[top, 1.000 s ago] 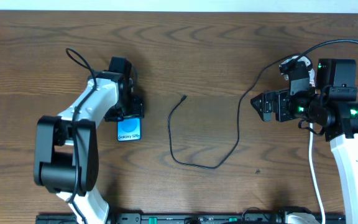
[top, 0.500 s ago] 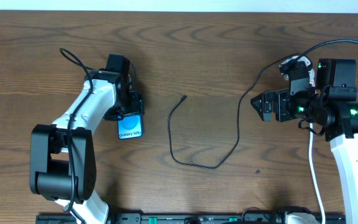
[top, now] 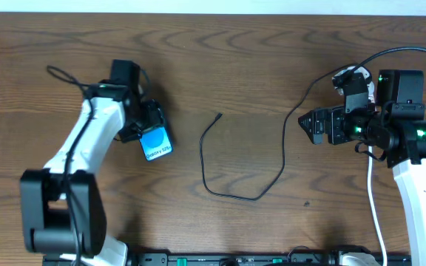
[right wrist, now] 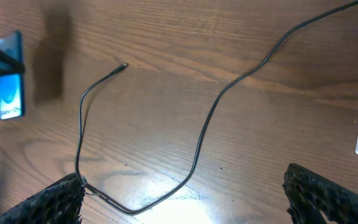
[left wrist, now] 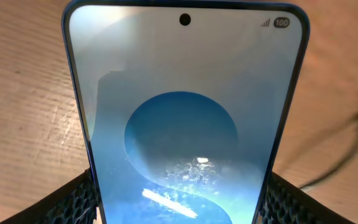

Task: Plug charger to phone and switch on socket
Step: 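Lift the phone with the left gripper and tilt it upright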

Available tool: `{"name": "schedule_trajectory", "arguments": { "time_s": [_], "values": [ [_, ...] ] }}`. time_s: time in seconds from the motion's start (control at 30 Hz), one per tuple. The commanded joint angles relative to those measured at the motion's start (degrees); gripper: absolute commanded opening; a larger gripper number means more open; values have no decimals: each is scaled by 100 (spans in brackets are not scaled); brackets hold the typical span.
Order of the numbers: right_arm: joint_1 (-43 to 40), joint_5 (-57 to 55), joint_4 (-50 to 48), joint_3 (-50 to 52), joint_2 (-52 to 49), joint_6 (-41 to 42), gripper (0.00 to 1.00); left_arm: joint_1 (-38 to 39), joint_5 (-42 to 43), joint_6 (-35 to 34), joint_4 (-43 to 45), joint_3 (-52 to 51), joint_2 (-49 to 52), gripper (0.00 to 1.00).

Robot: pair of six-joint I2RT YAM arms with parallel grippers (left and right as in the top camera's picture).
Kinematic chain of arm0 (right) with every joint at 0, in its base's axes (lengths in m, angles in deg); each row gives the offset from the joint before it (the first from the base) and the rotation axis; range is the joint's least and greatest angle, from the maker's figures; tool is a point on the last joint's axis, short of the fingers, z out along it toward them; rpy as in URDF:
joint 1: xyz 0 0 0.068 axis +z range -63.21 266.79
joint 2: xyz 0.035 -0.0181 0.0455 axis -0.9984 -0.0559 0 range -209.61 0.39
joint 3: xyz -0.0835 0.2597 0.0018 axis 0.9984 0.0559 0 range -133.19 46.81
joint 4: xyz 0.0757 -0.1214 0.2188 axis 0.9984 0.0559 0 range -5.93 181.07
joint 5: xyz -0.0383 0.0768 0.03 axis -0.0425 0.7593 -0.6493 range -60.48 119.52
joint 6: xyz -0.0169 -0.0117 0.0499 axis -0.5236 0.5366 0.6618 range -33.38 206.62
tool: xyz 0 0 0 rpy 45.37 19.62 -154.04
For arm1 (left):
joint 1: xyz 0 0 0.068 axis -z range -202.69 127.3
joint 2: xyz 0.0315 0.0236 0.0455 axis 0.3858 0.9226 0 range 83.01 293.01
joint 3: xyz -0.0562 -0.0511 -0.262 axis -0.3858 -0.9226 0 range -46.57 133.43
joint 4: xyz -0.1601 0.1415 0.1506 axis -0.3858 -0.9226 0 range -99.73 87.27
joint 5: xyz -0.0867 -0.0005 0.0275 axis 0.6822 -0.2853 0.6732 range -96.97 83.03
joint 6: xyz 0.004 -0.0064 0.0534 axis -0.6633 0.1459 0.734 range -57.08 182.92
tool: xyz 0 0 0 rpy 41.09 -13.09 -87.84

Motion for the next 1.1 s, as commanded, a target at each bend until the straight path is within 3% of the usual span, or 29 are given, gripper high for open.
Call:
{"name": "schedule_trajectory", "arguments": {
  "time_s": [0.0,0.3,0.77,1.07],
  "values": [
    [39,-2,-11,-46,-20,46,99,-221,553,-745,-7,177,-387,71],
    [39,-4,-9,-46,-20,157,99,-573,1696,-1956,9,177,-758,71],
    [39,-4,-9,-46,-20,306,99,-601,3410,-2892,11,177,-758,70],
    [39,-2,-7,-46,-20,389,99,-601,4138,-4186,9,177,-758,70]
  ]
}}
